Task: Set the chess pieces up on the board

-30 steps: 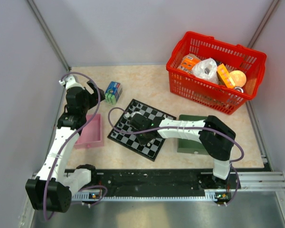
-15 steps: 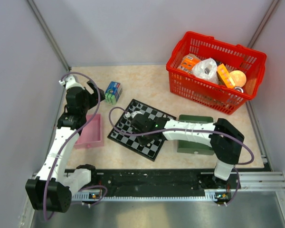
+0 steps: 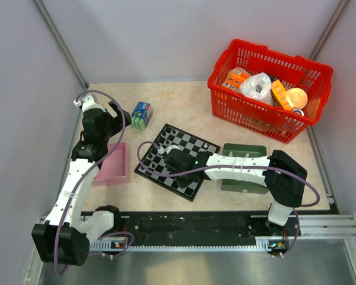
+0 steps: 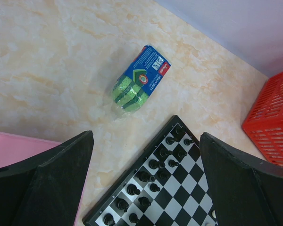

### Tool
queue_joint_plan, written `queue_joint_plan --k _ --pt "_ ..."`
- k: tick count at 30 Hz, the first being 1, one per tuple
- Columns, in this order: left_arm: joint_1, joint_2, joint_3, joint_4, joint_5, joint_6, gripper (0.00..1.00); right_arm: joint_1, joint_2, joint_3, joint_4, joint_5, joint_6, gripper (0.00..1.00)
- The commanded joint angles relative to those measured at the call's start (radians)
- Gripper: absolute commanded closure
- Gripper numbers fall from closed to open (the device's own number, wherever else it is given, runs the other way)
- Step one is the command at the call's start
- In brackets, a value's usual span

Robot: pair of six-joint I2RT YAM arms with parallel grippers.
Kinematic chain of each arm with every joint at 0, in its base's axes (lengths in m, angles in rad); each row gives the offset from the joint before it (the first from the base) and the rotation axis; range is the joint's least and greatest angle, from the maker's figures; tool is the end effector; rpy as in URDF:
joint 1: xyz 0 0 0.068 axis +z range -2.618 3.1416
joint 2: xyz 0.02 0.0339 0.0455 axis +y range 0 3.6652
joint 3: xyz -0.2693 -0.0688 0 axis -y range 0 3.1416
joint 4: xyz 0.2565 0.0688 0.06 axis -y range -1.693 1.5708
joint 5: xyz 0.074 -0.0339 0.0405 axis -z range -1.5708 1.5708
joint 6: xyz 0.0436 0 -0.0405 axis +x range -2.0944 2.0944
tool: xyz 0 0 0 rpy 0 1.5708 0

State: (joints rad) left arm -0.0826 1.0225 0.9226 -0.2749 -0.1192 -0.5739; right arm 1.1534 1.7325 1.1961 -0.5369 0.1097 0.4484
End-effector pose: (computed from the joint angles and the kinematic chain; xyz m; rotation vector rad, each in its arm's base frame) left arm 0.2496 -0.0155 0.3345 -0.5524 1.8766 -0.3188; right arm 0.1546 0.3367 0.1967 -0.8941 2.5393 0.3881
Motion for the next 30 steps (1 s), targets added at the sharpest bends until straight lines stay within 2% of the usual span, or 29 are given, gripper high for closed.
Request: queue_joint_plan --k 1,14,27,30 --pt "0.006 -0.032 -0.007 0.045 0.007 -0.003 0.01 0.022 0.001 0.010 0.009 0.031 0.006 0.89" --pt "0.006 -0.032 -0.008 0.043 0.004 -0.001 0.01 0.025 0.039 0.017 0.009 0.048 0.006 0.89" --pt "0.006 -0.029 -0.002 0.046 0.004 0.000 0.01 0.026 0.059 0.022 0.008 0.039 -0.002 0.85" --pt "0.006 -0.027 -0.001 0.045 0.006 0.000 0.01 0.026 0.070 0.026 0.008 0.038 -0.002 0.82"
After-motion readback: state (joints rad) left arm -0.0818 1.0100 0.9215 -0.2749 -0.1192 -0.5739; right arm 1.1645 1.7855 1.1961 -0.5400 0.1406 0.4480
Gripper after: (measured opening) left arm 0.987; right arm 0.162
